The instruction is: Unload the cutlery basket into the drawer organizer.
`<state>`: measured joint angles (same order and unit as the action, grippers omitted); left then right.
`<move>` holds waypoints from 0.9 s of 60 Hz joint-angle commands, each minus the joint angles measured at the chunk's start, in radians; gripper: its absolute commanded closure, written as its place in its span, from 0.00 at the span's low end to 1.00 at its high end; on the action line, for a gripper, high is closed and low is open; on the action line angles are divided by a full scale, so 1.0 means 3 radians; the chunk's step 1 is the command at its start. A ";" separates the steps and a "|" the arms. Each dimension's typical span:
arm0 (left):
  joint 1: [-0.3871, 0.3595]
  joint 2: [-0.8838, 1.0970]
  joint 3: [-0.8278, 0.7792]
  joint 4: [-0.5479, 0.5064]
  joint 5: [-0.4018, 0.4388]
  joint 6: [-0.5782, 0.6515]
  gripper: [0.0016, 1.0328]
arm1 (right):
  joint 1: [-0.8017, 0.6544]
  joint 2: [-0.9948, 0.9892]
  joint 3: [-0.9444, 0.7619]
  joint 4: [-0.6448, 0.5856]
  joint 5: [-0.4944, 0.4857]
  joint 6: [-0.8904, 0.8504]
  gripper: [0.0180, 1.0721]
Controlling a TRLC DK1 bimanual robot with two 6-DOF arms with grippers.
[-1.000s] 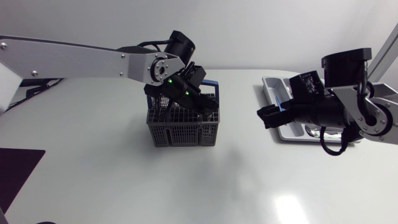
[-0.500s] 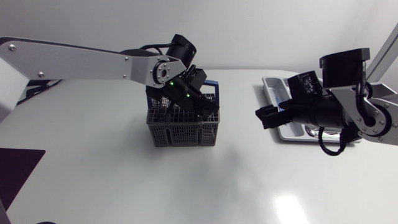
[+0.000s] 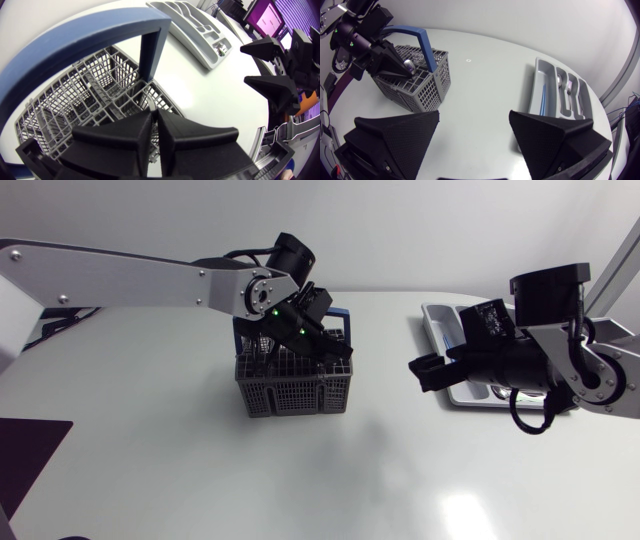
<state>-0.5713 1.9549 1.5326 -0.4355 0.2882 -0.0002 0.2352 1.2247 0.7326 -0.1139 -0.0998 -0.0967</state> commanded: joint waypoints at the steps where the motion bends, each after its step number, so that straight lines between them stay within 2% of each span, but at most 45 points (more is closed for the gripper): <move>1: 0.0017 -0.0114 0.0025 -0.0011 0.0036 -0.0086 0.93 | 0.0029 0.0034 -0.0095 0.0032 0.0031 0.0062 0.05; 31: 0.0033 -0.0135 0.0005 -0.0001 0.0098 -0.0112 0.92 | 0.0055 0.0013 -0.0121 0.0037 0.0031 0.0051 0.05; 46: 0.0012 -0.0135 -0.0016 -0.0006 0.0164 -0.0137 0.51 | 0.0065 0.0013 -0.0136 0.0037 0.0036 0.0046 0.05; 54: 0.0007 -0.0130 -0.0006 -0.0006 0.0169 -0.0158 0.48 | 0.0070 0.0013 -0.0141 0.0042 0.0036 0.0041 0.05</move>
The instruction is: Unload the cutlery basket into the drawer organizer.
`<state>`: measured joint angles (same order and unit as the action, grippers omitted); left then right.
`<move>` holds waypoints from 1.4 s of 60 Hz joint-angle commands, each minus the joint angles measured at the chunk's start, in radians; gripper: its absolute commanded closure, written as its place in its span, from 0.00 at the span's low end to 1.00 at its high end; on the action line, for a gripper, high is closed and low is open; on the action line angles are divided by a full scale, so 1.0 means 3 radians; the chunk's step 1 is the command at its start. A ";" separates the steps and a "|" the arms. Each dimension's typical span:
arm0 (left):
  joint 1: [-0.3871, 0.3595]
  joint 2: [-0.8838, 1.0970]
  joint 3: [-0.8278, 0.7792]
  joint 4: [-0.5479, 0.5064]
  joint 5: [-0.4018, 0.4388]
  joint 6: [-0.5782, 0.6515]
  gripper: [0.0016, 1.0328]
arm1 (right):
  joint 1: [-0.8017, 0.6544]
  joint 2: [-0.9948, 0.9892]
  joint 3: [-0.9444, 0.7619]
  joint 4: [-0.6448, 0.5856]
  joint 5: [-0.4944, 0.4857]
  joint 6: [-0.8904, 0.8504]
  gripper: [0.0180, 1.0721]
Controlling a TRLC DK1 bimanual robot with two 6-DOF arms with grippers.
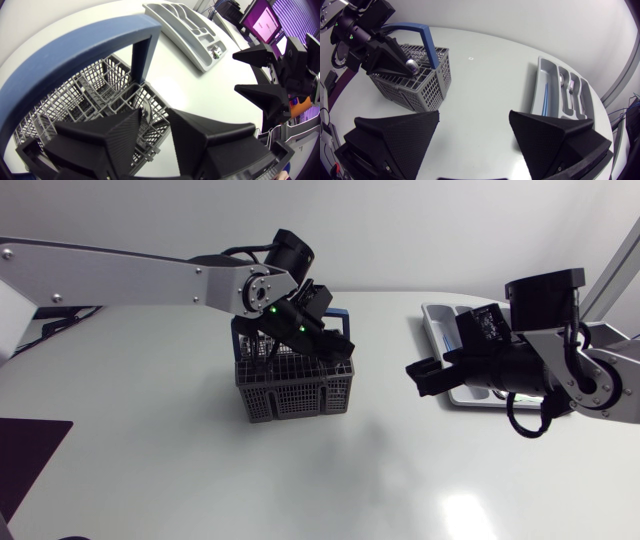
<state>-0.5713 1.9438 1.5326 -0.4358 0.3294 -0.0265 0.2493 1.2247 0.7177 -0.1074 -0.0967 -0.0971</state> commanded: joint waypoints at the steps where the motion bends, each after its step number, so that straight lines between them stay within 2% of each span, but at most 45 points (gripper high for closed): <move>1: 0.0007 -0.0093 -0.0006 -0.0004 0.0027 -0.0075 0.48 | 0.0023 0.0013 -0.0092 0.0020 0.0026 0.0042 0.05; 33: 0.0023 -0.0016 0.0066 -0.0004 0.0032 -0.0131 0.51 | 0.0043 0.0044 -0.0097 0.0072 0.0046 0.0042 0.05; 37: 0.0028 0.0004 0.0086 0.0016 0.0032 -0.0137 0.63 | 0.0043 0.0054 -0.0107 0.0087 0.0046 0.0042 0.05; 40: 0.0038 0.0014 0.0086 0.0067 0.0032 -0.0152 0.68 | 0.0043 0.0054 -0.0107 0.0087 0.0046 0.0042 0.05; 53: 0.0038 0.0055 0.0081 0.0098 0.0032 -0.0162 0.68 | 0.0043 0.0064 -0.0107 0.0102 0.0046 0.0037 0.05; 59: 0.0038 0.0066 0.0076 0.0098 0.0032 -0.0167 0.79 | 0.0043 0.0070 -0.0112 0.0102 0.0046 0.0037 0.05; 84: 0.0043 0.0096 0.0061 0.0098 0.0027 -0.0157 0.81 | 0.0048 0.0064 -0.0112 0.0102 0.0046 0.0037 0.05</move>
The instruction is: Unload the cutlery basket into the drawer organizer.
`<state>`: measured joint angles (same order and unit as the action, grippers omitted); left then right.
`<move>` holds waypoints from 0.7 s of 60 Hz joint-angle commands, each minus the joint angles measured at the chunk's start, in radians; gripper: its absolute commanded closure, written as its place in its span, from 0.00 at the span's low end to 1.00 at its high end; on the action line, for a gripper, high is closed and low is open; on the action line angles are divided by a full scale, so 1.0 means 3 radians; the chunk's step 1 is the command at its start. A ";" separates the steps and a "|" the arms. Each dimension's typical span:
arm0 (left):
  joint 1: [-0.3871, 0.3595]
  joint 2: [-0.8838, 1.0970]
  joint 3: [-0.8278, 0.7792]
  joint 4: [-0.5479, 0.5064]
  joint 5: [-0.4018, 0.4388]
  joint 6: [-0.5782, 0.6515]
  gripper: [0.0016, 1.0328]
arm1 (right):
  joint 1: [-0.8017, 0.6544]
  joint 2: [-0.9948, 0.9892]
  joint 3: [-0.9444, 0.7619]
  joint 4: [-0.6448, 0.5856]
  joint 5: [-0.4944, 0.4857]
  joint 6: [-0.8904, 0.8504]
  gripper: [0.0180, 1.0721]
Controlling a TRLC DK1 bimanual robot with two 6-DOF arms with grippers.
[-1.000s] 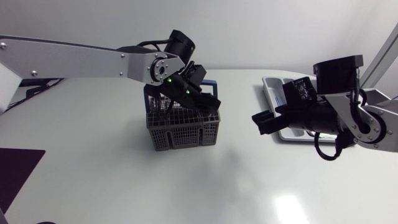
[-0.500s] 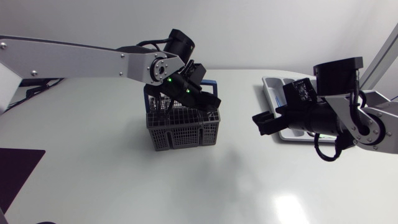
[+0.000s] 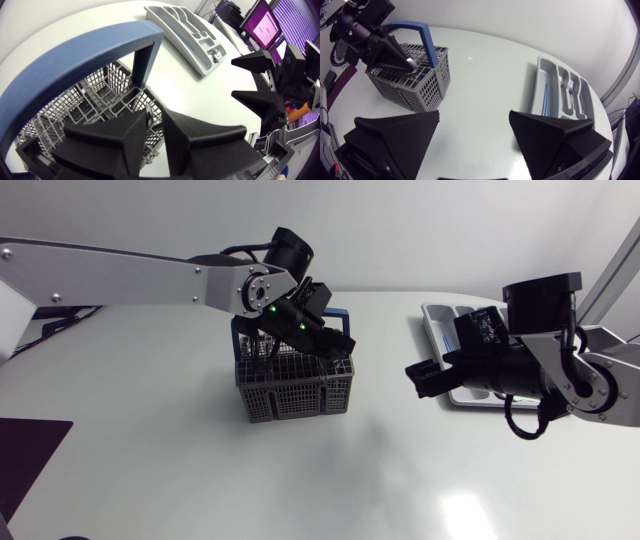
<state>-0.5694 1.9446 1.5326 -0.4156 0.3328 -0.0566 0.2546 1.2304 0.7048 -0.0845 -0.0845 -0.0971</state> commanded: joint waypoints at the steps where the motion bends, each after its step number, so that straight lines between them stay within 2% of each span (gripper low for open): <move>1: 0.0037 0.0094 0.0061 0.0030 0.0021 -0.0062 0.83 | 0.0031 0.0050 -0.0069 0.0026 0.0006 0.0037 0.05; 4: 0.0037 0.0094 0.0056 0.0030 0.0015 -0.0062 0.86 | 0.0031 0.0050 -0.0069 0.0026 0.0006 0.0037 0.05; 18: 0.0037 0.0114 0.0030 0.0030 0.0015 -0.0057 0.86 | 0.0031 0.0045 -0.0074 0.0026 0.0006 0.0037 0.05; 23: 0.0037 0.0119 0.0025 0.0030 0.0021 -0.0062 0.96 | 0.0031 0.0045 -0.0074 0.0026 0.0006 0.0037 0.05; 37: 0.0057 0.0089 -0.0026 0.0030 0.0026 -0.0159 0.96 | 0.0031 0.0035 -0.0079 0.0026 0.0006 0.0037 0.05; 42: 0.0088 0.0058 -0.0021 0.0030 0.0138 -0.0220 0.96 | 0.0031 0.0030 -0.0079 0.0026 0.0006 0.0037 0.05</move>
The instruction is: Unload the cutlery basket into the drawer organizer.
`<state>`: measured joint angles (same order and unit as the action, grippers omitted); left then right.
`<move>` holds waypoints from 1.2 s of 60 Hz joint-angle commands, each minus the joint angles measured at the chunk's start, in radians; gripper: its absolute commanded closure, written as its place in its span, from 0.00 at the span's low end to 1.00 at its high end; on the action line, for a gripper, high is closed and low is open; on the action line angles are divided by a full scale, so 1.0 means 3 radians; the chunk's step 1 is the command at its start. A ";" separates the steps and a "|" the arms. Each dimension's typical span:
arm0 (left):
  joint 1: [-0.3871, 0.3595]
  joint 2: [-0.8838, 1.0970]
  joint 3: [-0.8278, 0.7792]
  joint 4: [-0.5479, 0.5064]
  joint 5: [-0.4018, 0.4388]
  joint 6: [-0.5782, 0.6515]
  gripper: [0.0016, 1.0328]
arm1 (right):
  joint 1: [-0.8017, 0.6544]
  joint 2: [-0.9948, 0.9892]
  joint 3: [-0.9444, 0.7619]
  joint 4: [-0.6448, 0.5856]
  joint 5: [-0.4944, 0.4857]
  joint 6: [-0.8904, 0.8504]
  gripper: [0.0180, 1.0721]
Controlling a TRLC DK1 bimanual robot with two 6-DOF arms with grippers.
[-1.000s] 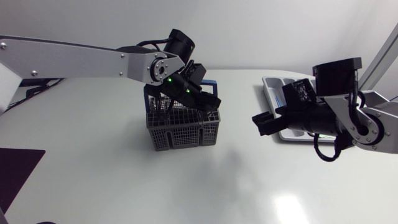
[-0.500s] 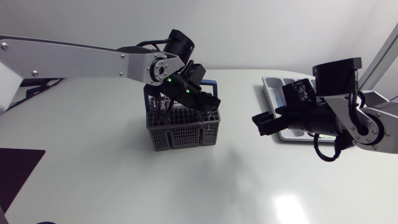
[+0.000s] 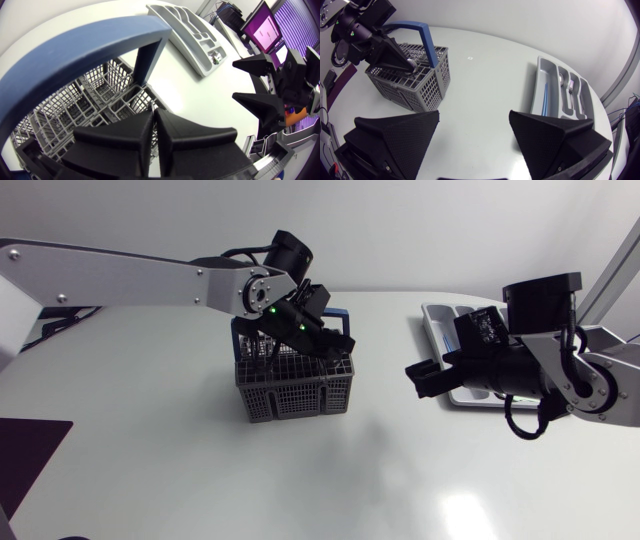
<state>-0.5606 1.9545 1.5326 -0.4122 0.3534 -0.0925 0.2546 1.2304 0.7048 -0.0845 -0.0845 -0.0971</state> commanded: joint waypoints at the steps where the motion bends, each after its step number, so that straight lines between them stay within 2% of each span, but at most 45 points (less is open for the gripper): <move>1: 0.0058 0.0015 -0.0021 0.0019 0.0080 -0.0106 0.96 | 0.0031 0.0030 -0.0079 0.0026 0.0011 0.0032 0.05; 32: 0.0176 -0.0113 0.0030 0.0019 0.0407 -0.0290 0.96 | 0.0066 0.0030 -0.0099 0.0026 0.0052 0.0022 0.05; 72: 0.0151 -0.0568 -0.0026 0.0014 0.0489 -0.0331 0.96 | 0.0148 -0.0047 -0.0120 0.0011 0.0123 0.0012 0.05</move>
<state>-0.5114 1.8263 1.5326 -0.4133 0.4862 -0.1837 0.2897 1.2293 0.6998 -0.0818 -0.0551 -0.0975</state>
